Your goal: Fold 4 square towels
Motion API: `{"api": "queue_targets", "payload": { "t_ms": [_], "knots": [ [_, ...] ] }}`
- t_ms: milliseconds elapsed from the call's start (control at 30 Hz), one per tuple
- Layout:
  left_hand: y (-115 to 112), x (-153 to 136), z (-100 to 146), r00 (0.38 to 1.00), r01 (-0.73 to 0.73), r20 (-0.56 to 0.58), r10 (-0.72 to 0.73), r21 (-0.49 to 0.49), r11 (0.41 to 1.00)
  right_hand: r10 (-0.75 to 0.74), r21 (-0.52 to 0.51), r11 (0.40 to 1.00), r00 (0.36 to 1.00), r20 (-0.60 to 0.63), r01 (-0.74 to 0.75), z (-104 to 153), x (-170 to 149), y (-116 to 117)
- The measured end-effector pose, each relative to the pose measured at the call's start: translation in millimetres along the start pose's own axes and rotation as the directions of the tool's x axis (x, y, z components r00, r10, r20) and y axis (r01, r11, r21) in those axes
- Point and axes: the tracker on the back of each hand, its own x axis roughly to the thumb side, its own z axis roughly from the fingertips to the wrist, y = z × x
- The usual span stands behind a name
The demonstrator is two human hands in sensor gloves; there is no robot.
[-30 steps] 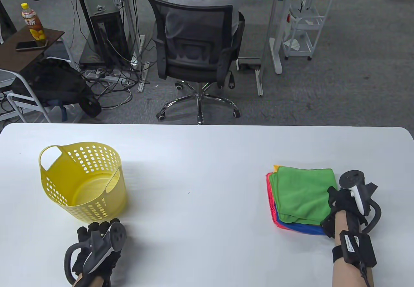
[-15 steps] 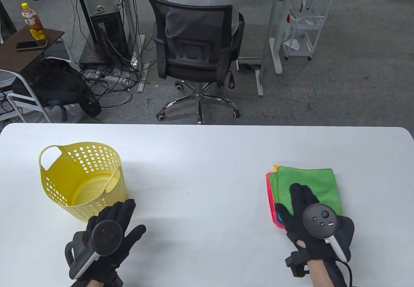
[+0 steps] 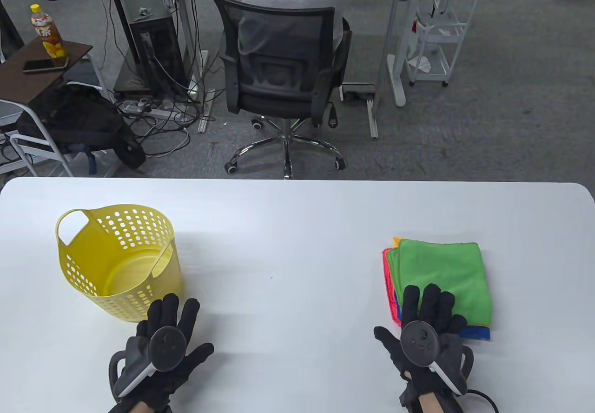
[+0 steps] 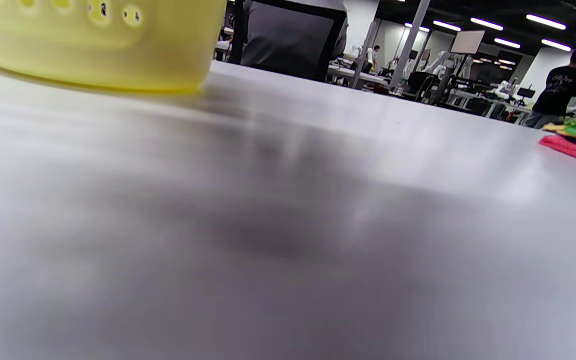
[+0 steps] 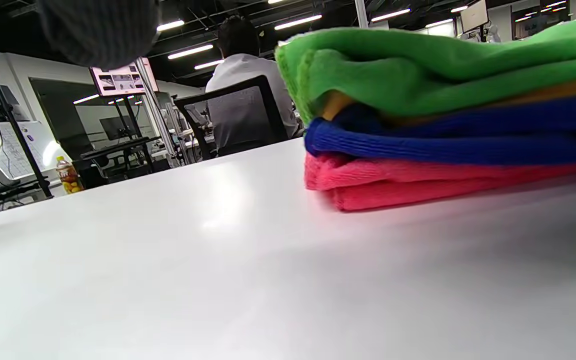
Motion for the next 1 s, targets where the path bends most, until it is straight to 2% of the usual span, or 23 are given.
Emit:
{"api": "queue_targets", "payload": {
  "t_ms": [200, 433, 1000],
  "knots": [
    [-4, 2, -1, 1.000, 0.013, 0.014, -0.012, -0.030, 0.999, -0.033, 0.032, 0.999, 0.999, -0.006, 0.033, -1, -3, 3],
    [-5, -10, -5, 0.999, -0.033, -0.020, 0.032, -0.047, 0.998, -0.038, 0.053, 0.998, 0.999, -0.012, 0.039, -1, -3, 7],
    [-4, -10, -4, 0.999, -0.044, -0.012, 0.044, -0.042, 0.998, -0.008, 0.083, 0.996, 0.999, -0.038, 0.011, -2, -1, 12]
  ]
}}
